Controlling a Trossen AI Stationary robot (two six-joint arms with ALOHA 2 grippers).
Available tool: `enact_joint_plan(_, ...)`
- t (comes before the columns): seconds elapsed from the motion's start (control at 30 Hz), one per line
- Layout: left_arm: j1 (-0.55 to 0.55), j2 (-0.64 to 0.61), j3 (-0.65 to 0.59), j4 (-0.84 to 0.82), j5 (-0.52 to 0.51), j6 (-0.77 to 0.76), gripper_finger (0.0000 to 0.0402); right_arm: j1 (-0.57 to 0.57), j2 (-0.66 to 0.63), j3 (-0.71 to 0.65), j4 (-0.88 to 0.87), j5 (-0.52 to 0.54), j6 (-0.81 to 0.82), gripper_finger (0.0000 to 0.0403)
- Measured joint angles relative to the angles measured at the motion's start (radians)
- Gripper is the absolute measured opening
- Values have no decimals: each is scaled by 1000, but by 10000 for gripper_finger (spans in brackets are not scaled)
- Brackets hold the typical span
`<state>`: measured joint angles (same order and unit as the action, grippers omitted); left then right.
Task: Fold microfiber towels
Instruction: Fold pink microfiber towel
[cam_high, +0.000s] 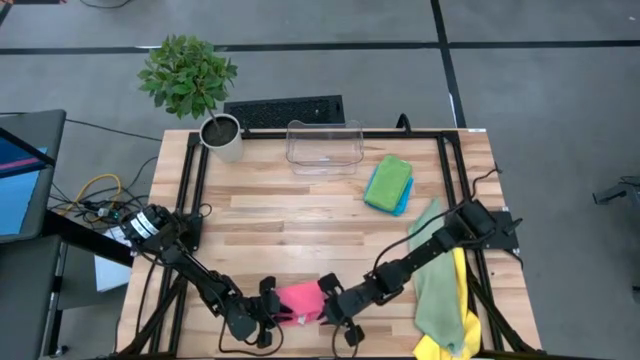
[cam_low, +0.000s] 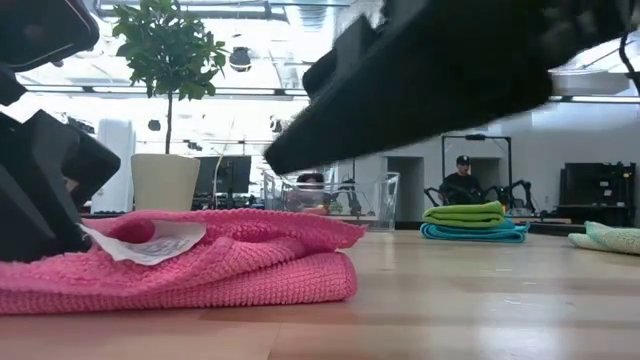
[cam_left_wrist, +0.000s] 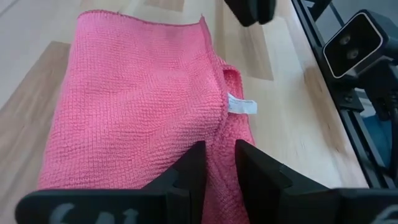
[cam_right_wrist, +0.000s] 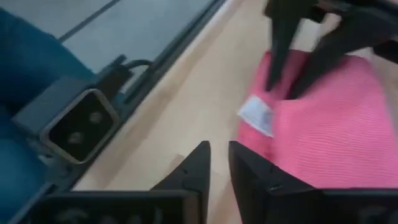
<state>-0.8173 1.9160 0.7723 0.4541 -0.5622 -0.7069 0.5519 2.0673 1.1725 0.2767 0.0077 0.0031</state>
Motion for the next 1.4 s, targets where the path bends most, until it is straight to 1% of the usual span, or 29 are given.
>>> enact_joint_plan(0.13,1,0,0,0,-1,7,77,11,0,0,5,71,34,113)
enact_joint_plan(0.27,1,0,0,0,-1,7,77,7,11,1,-4,83,69,127)
enact_joint_plan(0.37,1,0,0,1,0,7,77,2,37,-4,-36,76,100,126)
enact_joint_plan(0.47,1,0,0,1,0,7,77,3,57,5,-5,74,125,120)
enact_joint_plan(0.57,1,0,0,0,0,7,77,10,59,-1,-40,76,135,114)
enact_joint_plan(0.7,1,0,0,2,0,7,77,12,54,1,-84,147,146,108)
enact_joint_plan(0.8,1,0,0,1,0,7,77,-2,47,0,-90,175,123,106)
enact_joint_plan(1.17,1,0,0,0,1,17,77,-57,1,0,-115,177,46,106)
enact_joint_plan(1.4,1,0,0,0,4,21,77,-87,-58,1,-217,179,35,106)
